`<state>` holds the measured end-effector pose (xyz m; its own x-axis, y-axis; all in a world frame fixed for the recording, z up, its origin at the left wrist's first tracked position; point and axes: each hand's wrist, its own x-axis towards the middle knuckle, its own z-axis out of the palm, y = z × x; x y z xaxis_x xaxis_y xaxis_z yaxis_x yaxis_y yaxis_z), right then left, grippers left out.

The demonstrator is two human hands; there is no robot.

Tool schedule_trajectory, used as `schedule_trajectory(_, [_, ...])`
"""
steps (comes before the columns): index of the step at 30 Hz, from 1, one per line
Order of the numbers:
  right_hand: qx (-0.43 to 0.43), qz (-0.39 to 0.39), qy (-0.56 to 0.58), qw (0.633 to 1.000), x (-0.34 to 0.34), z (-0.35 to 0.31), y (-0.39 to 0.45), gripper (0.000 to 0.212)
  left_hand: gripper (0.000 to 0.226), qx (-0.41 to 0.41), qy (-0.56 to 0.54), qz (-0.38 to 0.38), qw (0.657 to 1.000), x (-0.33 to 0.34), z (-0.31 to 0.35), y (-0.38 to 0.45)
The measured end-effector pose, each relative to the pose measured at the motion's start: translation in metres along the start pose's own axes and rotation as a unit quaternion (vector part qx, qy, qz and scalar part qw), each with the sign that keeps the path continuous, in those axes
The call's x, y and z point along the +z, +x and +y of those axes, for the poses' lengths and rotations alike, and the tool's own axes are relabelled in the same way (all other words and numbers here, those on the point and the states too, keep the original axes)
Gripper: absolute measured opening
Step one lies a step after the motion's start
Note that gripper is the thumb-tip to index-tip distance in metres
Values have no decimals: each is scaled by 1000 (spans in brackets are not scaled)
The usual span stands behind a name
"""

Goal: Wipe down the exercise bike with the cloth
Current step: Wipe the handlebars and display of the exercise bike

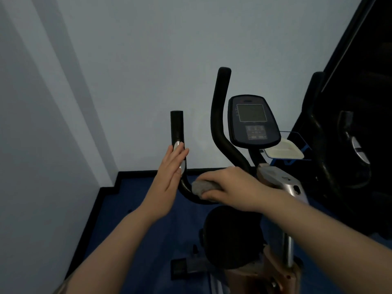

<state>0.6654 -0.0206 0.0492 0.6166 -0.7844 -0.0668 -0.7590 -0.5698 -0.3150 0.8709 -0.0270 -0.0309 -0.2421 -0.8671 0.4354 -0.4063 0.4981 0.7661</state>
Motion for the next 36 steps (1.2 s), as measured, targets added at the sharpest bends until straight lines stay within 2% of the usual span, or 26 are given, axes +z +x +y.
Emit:
schedule_trajectory(2, [4,-14,30,999,-5,6,-5,38,46,-5,6,-10,1000,-1,1,-1])
schedule_trajectory(5, [20,-33,3,999,-15,21,-19,37,47,-14,10,-22,1000,-4,3,-3])
schedule_trajectory(10, [6,26,63,998,7,-7,2,37,46,-28,4,6,1000,2,6,-5])
schedule_trajectory(13, [36,44,114,992,10,-13,3,36,46,-19,14,-3,1000,-3,7,-6])
schedule_trajectory(16, [74,48,155,984,14,-12,-9,35,47,20,80,-20,996,-13,3,-6])
schedule_trajectory(18, [95,63,127,985,16,-22,-6,33,51,39,97,-30,994,-23,0,-1])
schedule_trajectory(20, [125,86,107,983,20,-37,6,27,62,15,56,-31,998,-35,1,9])
schedule_trajectory(22, [172,117,125,970,25,-50,16,24,67,8,41,-11,999,-48,-1,23])
schedule_trajectory(25, [234,144,136,952,33,-67,18,24,60,19,48,9,999,-64,-5,48])
schedule_trajectory(31, [301,226,154,914,42,-96,32,29,53,86,24,-87,992,-78,-17,85])
schedule_trajectory(36, [340,305,197,867,47,-106,47,34,43,102,-42,-79,991,-85,-25,99])
